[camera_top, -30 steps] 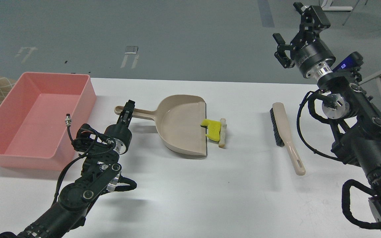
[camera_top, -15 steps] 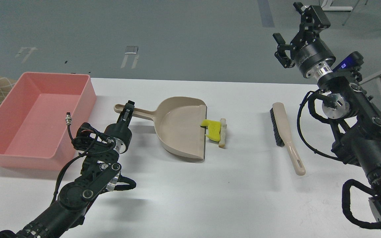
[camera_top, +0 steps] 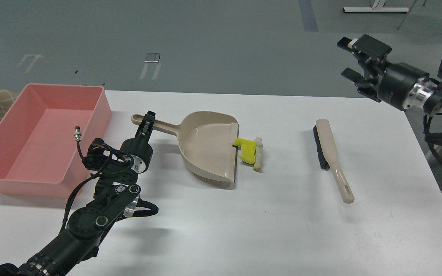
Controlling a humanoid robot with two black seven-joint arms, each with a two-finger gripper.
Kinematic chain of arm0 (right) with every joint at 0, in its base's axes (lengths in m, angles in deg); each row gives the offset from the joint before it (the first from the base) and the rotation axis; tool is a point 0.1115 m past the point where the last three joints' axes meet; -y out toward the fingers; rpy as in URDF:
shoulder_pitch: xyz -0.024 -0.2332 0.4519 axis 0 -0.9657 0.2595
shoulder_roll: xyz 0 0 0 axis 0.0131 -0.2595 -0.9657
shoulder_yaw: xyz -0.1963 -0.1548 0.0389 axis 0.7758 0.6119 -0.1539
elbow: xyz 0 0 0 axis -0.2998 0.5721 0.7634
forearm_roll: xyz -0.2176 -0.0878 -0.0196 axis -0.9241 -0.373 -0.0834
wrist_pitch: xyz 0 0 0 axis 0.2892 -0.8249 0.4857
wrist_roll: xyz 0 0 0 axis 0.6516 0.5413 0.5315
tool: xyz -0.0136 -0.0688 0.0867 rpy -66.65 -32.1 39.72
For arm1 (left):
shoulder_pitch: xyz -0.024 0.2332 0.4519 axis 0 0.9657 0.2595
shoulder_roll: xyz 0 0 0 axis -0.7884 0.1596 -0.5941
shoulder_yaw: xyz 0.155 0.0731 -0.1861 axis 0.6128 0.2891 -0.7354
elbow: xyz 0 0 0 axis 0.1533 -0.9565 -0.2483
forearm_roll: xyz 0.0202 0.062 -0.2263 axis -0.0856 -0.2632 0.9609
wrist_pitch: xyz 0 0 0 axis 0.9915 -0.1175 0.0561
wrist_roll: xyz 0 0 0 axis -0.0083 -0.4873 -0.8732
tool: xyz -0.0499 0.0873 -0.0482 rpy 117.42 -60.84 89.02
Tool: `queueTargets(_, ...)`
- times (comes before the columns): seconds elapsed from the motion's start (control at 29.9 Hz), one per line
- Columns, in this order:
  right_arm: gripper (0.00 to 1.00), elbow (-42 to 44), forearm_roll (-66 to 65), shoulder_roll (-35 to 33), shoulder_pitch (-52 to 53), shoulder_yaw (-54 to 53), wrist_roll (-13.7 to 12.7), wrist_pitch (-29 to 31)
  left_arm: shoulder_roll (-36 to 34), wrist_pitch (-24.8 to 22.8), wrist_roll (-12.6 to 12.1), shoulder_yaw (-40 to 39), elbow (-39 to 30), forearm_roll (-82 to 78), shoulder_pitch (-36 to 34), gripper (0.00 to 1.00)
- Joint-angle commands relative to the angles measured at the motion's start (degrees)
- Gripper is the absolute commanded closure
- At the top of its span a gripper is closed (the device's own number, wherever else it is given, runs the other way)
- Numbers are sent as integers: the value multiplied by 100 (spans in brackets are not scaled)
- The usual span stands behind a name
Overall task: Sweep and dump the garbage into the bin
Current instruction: 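Lower the right gripper toward the wooden brush handle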
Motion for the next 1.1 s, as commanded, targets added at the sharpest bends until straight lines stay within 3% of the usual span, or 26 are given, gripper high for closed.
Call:
queueTargets(0.0, 0, -708, -419, -890, 153, 668, -84, 16, 1, 33, 26, 1, -24, -6, -2, 100)
queueTargets(0.17, 0, -1350, -1447, -1671, 118, 1081, -190, 68, 27, 42, 218, 1, -68, -15, 6, 100)
queueTargets(0.43, 0, -1922, -1721, -2200, 83, 1731, -277, 95, 1, 420, 667, 9, -68, -24, 33, 100)
queueTargets(1.07, 0, -2063, -2213, -1929, -111, 2471, -805, 95, -34, 429, 887, 440, -60, 2, 86, 100)
